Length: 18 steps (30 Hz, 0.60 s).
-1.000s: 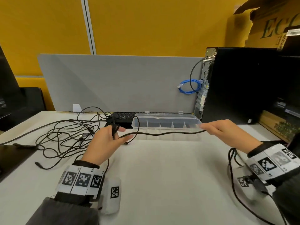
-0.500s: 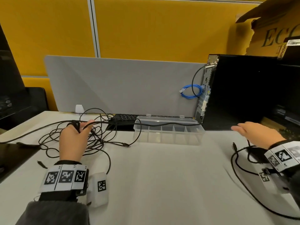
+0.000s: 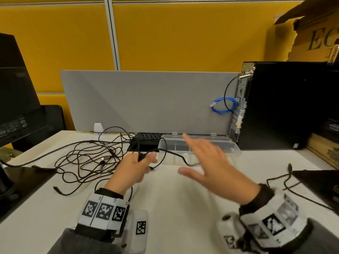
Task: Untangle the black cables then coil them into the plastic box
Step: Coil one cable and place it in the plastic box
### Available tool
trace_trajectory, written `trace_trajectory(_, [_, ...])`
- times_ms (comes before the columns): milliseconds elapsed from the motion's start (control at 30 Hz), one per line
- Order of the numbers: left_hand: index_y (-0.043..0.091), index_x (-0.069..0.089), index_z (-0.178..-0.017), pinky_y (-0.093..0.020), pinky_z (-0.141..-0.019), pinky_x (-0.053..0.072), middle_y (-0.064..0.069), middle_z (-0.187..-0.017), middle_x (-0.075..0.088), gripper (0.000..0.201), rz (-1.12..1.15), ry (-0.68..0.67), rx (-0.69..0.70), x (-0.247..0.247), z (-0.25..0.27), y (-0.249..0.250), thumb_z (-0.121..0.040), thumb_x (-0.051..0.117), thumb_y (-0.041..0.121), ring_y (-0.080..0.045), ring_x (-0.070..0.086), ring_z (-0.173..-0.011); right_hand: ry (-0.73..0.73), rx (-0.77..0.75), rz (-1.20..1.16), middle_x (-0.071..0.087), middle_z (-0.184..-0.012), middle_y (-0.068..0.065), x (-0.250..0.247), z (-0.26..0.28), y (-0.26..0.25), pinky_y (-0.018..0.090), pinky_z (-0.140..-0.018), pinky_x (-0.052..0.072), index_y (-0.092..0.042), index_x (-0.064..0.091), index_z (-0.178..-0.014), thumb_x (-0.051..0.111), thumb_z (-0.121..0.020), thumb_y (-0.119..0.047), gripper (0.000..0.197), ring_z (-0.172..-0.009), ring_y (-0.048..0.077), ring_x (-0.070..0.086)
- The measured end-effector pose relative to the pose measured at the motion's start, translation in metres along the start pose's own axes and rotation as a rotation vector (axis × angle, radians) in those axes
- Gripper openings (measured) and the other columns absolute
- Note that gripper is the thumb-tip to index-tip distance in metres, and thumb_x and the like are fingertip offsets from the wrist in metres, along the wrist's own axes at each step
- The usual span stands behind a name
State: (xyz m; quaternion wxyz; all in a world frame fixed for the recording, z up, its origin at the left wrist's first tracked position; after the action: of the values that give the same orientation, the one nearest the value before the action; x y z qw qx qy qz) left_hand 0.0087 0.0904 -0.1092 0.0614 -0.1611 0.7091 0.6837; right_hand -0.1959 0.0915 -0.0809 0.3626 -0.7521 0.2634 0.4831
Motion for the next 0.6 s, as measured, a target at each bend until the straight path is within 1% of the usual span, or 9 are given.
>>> trace_trajectory(67, [0.007,0.067,-0.089,-0.014,-0.038,0.022,0.008,-0.047,0.036,0.036,0.122,-0.18,0.027,0.008,0.006,0.004,-0.087,0.051,0.039,-0.006,0.025,-0.039,0.043,-0.089,0.021,0.047,-0.13,-0.015,0.02,-0.003,-0.01,0.038,-0.109,0.027,-0.036,0.025,-0.143,0.026,-0.09,-0.058,0.057,-0.125,0.006,0.038])
trace_trajectory(133, [0.005,0.064,-0.081,-0.015,-0.038,0.016,0.005,-0.045,0.035,0.037,0.235,-0.332,0.028,0.011,0.013,0.011,-0.082,0.05,0.04,-0.006,0.022,-0.036,0.208,-0.135,-0.229,0.06,-0.084,-0.023,0.023,-0.01,-0.005,0.018,-0.08,0.04,-0.028,0.056,-0.115,0.034,-0.098,-0.04,0.03,-0.082,-0.004,0.055])
trace_trajectory(200, [0.009,0.065,-0.073,-0.014,-0.036,0.015,0.006,-0.04,0.037,0.038,0.359,-0.5,0.037,0.014,0.018,0.014,-0.084,0.053,0.043,-0.002,0.022,-0.029,0.324,-0.115,-0.466,0.06,-0.074,-0.022,0.019,-0.014,0.006,0.01,-0.063,0.037,-0.032,0.056,-0.096,0.042,-0.097,-0.026,0.015,-0.065,-0.005,0.053])
trace_trajectory(267, [0.014,0.07,-0.074,-0.011,-0.035,0.022,0.01,-0.038,0.044,0.039,0.505,-0.704,0.087,0.018,0.023,0.014,-0.083,0.058,0.051,0.001,0.024,-0.026,0.336,-0.072,-0.572,0.059,-0.071,0.001,0.014,-0.012,0.01,0.016,-0.055,0.033,-0.038,0.046,-0.095,0.043,-0.094,-0.036,0.004,-0.055,0.003,0.043])
trace_trajectory(300, [0.014,0.071,-0.083,-0.009,-0.037,0.028,0.011,-0.042,0.05,0.04,0.596,-0.813,0.121,0.021,0.025,0.014,-0.085,0.056,0.051,0.0,0.025,-0.028,0.308,-0.06,-0.602,0.052,-0.067,0.01,0.014,-0.011,0.009,0.02,-0.054,0.031,-0.038,0.042,-0.097,0.041,-0.092,-0.04,0.006,-0.054,0.006,0.038])
trace_trajectory(400, [-0.004,0.057,-0.117,-0.013,-0.052,0.047,-0.002,-0.071,0.07,0.045,0.997,-1.023,0.162,0.022,0.026,0.024,-0.098,0.037,0.031,-0.008,0.037,-0.041,0.134,-0.077,-0.56,0.047,-0.071,0.008,0.021,-0.008,0.003,0.033,-0.061,0.038,-0.037,0.039,-0.104,0.029,-0.09,-0.052,0.022,-0.06,0.016,0.043])
trace_trajectory(500, [0.002,0.071,-0.101,-0.015,-0.06,0.052,-0.009,-0.084,0.074,0.036,1.06,-0.572,0.166,0.023,0.019,0.029,-0.082,0.05,0.024,-0.008,0.064,-0.058,-0.195,-0.061,-0.423,0.059,-0.093,0.008,0.032,-0.004,-0.007,0.04,-0.082,0.044,-0.032,0.045,-0.1,0.027,-0.097,-0.047,0.024,-0.083,0.023,0.055])
trace_trajectory(533, [0.003,0.073,-0.097,-0.018,-0.064,0.055,-0.012,-0.088,0.074,0.037,1.028,-0.398,0.182,0.023,0.016,0.029,-0.079,0.048,0.023,-0.012,0.07,-0.07,-0.331,-0.058,-0.37,0.06,-0.098,0.005,0.035,-0.001,-0.012,0.037,-0.086,0.044,-0.029,0.047,-0.1,0.029,-0.099,-0.041,0.021,-0.088,0.02,0.055])
trace_trajectory(600, [0.0,0.064,-0.108,-0.026,-0.077,0.057,-0.018,-0.1,0.071,0.04,0.943,-0.239,0.231,0.023,0.011,0.026,-0.082,0.042,0.022,-0.024,0.07,-0.092,-0.542,-0.077,-0.277,0.059,-0.099,-0.005,0.036,0.008,-0.022,0.026,-0.083,0.042,-0.026,0.05,-0.105,0.032,-0.1,-0.035,0.021,-0.088,0.011,0.053])
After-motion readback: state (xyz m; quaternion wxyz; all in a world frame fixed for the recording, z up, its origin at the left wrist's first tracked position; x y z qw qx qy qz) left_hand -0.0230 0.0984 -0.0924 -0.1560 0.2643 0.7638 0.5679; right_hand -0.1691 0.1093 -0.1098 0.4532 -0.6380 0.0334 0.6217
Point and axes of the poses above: each hand's wrist, its own z-axis away from the middle knuckle, its own x-axis out of the palm, y = z × x, the point moved 2 cm from there along -z, towards the middle knuckle
